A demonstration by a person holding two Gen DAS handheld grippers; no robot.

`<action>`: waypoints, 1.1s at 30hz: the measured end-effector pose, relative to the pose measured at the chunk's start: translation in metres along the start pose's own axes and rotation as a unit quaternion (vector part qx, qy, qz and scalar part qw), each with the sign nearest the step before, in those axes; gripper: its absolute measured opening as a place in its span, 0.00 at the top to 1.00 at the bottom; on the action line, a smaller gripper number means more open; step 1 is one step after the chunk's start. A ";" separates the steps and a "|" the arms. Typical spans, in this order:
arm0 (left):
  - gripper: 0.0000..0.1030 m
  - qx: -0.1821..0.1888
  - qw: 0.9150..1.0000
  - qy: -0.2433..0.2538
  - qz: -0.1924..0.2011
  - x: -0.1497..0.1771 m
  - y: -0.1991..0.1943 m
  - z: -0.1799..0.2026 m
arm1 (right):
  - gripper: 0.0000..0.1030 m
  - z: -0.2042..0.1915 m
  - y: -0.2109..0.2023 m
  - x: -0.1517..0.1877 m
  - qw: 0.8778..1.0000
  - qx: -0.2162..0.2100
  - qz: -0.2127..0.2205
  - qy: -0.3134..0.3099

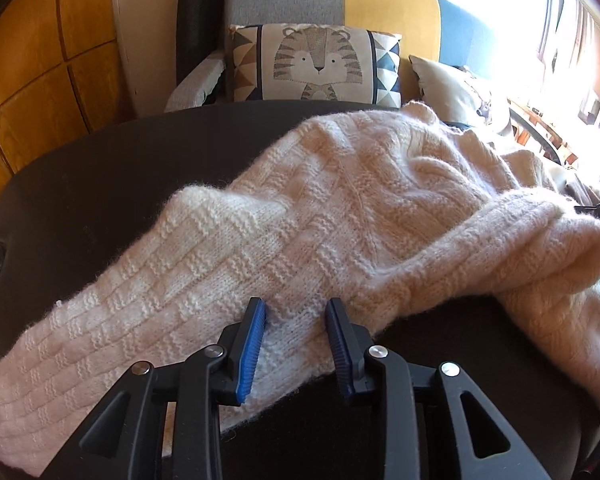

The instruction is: Fold clothes

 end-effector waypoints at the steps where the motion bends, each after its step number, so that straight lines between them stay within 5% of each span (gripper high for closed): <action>1: 0.69 -0.003 1.000 0.002 0.004 0.001 0.000 0.001 | 0.91 -0.002 -0.005 0.002 1.000 -0.004 0.008 0.004; 10: 0.69 0.001 1.000 -0.013 -0.010 -0.004 -0.006 0.002 | 0.93 -0.054 -0.065 0.026 0.991 -0.110 0.077 0.008; 14: 0.69 0.087 0.994 -0.068 0.018 -0.007 -0.036 0.008 | 0.93 -0.089 -0.082 0.045 0.984 -0.155 0.081 -0.019; 18: 0.68 0.175 0.982 -0.061 0.031 -0.011 -0.073 0.037 | 0.93 -0.118 -0.082 0.066 0.980 -0.177 0.080 -0.042; 22: 0.66 0.287 0.956 -0.056 -0.016 -0.013 -0.087 0.073 | 0.93 -0.138 -0.077 0.092 0.977 -0.193 0.067 -0.062; 25: 0.61 0.361 0.925 -0.102 -0.058 -0.014 -0.081 0.087 | 0.93 -0.144 -0.076 0.113 0.975 -0.202 0.062 -0.072; 28: 0.56 0.398 0.903 -0.137 -0.091 -0.015 -0.071 0.097 | 0.93 -0.145 -0.079 0.130 0.972 -0.212 0.059 -0.084; 30: 0.47 0.411 0.892 -0.149 -0.112 -0.015 -0.064 0.106 | 0.93 -0.146 -0.081 0.141 0.971 -0.210 0.057 -0.098; 33: 0.13 0.434 0.878 -0.142 -0.144 -0.012 -0.058 0.124 | 0.93 -0.146 -0.083 0.154 0.969 -0.213 0.051 -0.116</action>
Point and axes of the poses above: each gripper's, at about its wrist camera, not at the fingertips, and y roughly the way its jaws point, z to its right, x to its underside, the point moved 4 cm from there along y, roughly the way its jaws point, and after that the axes turned 5 degrees about -x, right-handed, at the moved point
